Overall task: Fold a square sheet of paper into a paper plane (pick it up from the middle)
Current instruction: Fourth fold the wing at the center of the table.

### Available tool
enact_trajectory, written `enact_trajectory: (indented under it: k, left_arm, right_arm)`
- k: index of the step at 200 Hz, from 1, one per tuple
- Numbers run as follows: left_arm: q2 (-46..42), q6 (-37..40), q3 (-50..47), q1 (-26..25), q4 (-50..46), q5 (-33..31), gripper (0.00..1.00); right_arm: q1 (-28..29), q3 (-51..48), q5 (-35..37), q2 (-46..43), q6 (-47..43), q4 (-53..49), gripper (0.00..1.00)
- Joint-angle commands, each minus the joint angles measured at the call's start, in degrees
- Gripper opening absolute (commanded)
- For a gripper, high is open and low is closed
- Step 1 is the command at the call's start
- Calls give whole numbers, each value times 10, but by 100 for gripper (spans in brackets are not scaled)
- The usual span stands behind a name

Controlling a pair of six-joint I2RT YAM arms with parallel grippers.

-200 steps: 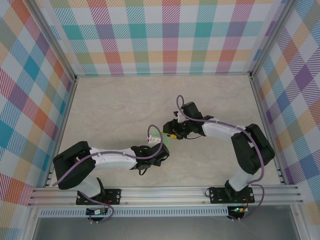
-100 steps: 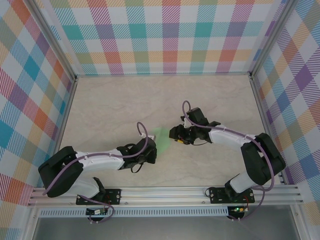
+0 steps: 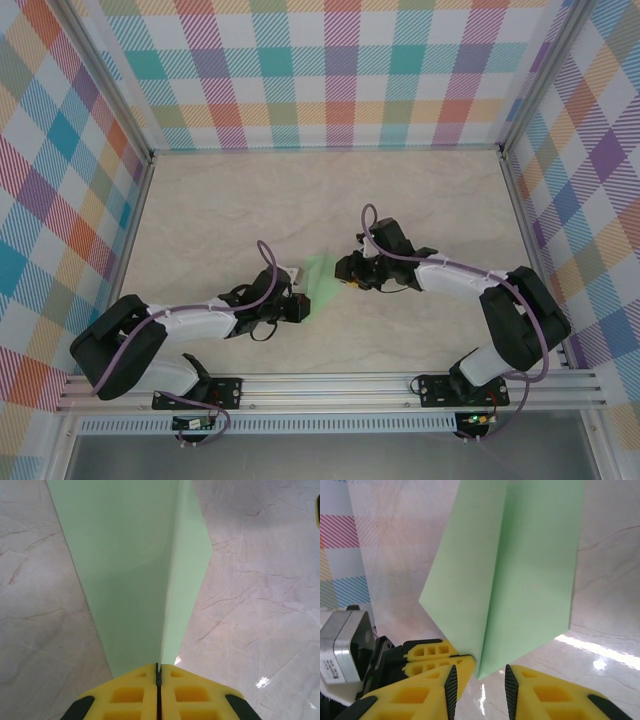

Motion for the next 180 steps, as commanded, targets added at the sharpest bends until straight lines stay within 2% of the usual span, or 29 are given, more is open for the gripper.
enact_trajectory:
  k: [1, 54, 180]
  left_arm:
    - [12, 3, -6, 20, 48, 66, 7]
    - [44, -3, -18, 65, 85, 136, 7]
    - [96, -22, -32, 112, 133, 208, 7]
  right_arm:
    - [15, -6, -6, 8, 14, 30, 31]
    - [42, 11, 0, 32, 23, 47, 26]
    - [72, 59, -13, 99, 40, 64, 24]
